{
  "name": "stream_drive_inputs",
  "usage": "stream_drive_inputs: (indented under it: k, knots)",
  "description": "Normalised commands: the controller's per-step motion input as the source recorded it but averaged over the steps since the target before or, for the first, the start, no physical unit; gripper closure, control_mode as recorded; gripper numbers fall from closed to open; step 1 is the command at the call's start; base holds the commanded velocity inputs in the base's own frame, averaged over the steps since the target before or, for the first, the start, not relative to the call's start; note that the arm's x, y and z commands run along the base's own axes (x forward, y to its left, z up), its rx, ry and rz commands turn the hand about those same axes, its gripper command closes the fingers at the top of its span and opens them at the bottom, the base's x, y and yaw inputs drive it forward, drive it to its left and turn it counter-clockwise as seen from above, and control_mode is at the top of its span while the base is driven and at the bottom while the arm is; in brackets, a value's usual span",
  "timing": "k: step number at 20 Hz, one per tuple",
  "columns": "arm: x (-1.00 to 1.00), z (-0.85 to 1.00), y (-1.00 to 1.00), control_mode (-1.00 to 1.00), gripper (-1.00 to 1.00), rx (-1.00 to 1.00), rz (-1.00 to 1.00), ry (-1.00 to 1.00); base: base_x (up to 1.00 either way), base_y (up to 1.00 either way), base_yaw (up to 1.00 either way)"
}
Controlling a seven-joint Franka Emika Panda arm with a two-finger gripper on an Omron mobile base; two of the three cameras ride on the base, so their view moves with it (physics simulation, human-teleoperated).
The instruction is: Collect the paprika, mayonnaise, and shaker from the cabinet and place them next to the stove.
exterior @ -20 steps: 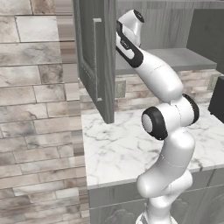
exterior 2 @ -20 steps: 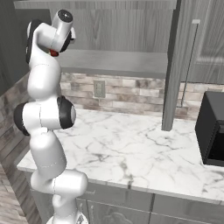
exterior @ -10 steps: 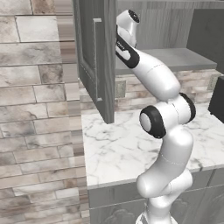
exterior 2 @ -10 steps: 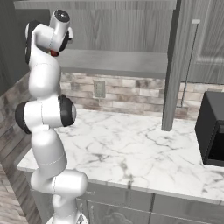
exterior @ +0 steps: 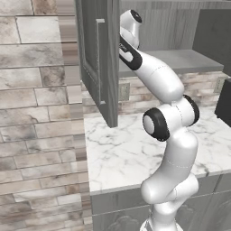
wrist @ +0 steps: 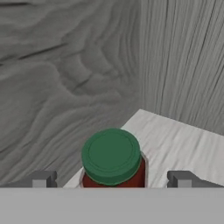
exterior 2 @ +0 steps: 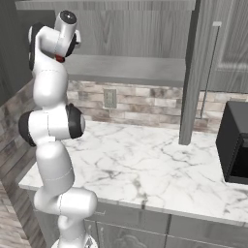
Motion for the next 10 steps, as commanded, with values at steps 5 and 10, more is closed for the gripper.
stream_drive_inputs:
  k: [5,10]
  knots:
    - [0.06,0.00,0.00,-1.00,-1.00,0.00,0.00,0.02,0.00,0.00,0.00]
    - [0.08,-0.07,0.03,-1.00,-1.00,0.00,0.00,0.06,0.00,0.00,0.00]
